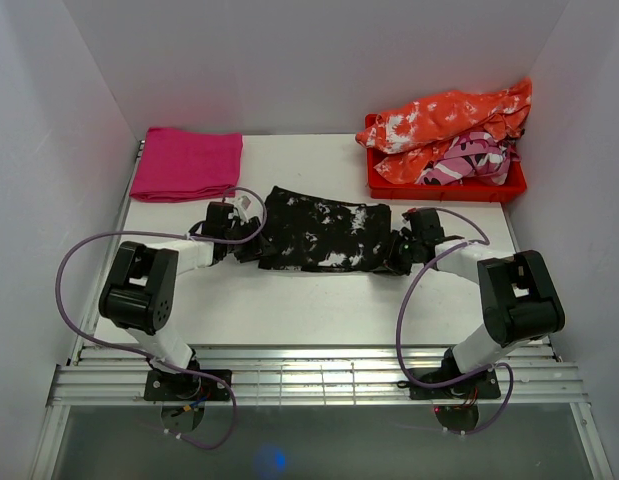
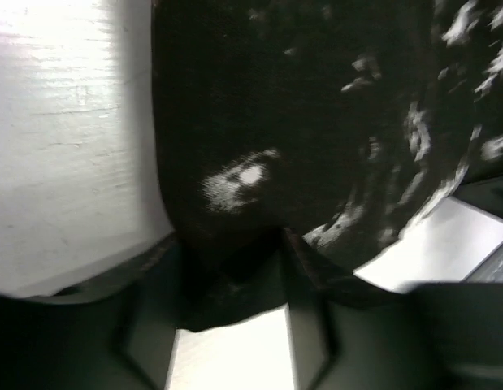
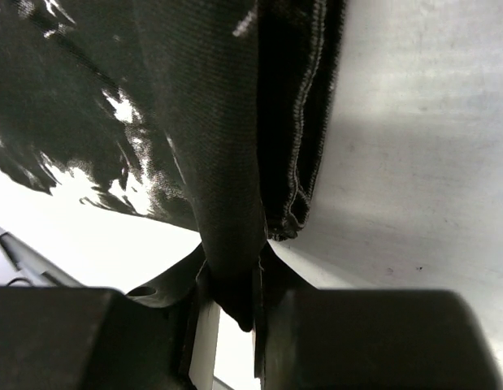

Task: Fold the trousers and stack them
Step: Neatly place the folded trousers to the corner

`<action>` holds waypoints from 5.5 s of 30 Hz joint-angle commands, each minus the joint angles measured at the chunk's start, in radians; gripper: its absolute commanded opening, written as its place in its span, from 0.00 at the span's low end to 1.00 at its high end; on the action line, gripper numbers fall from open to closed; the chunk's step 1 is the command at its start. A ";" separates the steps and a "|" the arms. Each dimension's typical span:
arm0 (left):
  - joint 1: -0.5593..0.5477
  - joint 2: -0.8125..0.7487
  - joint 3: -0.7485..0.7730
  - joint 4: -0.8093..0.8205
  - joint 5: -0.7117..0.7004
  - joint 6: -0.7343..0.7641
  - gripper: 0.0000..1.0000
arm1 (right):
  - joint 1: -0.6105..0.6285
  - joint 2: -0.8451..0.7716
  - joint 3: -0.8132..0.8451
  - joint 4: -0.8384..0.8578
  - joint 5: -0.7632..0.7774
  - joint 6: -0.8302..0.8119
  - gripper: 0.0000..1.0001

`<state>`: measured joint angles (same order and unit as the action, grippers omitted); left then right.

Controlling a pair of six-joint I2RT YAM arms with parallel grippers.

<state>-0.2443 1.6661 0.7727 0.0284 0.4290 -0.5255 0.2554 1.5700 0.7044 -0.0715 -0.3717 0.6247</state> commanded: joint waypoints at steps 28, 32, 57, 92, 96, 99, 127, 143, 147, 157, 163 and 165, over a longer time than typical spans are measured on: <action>0.151 -0.218 0.326 -0.312 -0.375 0.410 0.00 | 0.323 0.193 0.636 -0.129 0.343 -0.276 0.08; 0.163 -0.154 0.281 -0.332 -0.311 0.410 0.00 | 0.323 0.208 0.549 -0.067 0.162 -0.263 0.08; 0.284 -0.065 0.151 -0.332 -0.194 0.318 0.00 | 0.262 0.179 0.383 -0.038 0.090 -0.034 0.97; 0.295 -0.137 0.246 -0.345 -0.163 0.369 0.00 | 0.318 0.321 0.594 0.035 0.062 -0.049 0.08; 0.295 -0.181 0.328 -0.309 -0.209 0.449 0.00 | 0.327 0.325 0.694 0.042 0.103 -0.141 0.08; 0.296 -0.210 0.368 -0.282 -0.245 0.504 0.00 | 0.337 0.335 0.766 0.059 0.131 -0.174 0.08; 0.686 0.079 0.393 0.643 -0.262 0.323 0.00 | 0.495 1.174 1.810 0.761 0.482 -0.503 0.08; 0.761 0.449 0.415 0.854 -0.314 0.219 0.00 | 0.512 1.381 1.819 1.038 0.567 -0.609 0.17; 0.766 0.492 0.450 0.855 -0.346 0.193 0.00 | 0.505 1.386 1.817 1.044 0.586 -0.606 0.57; 0.769 0.547 0.569 0.621 -0.372 0.127 0.36 | 0.438 1.126 1.623 1.010 0.559 -0.620 0.90; 0.783 0.443 0.582 0.382 -0.084 0.222 0.75 | 0.383 0.827 1.347 0.818 0.438 -0.620 0.90; 0.781 0.405 0.667 0.253 -0.033 0.268 0.77 | 0.363 0.762 1.296 0.672 0.393 -0.620 0.90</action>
<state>0.5266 2.1860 1.3403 0.5064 0.2634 -0.3244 0.6312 2.4775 2.0384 0.7185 0.1001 0.0166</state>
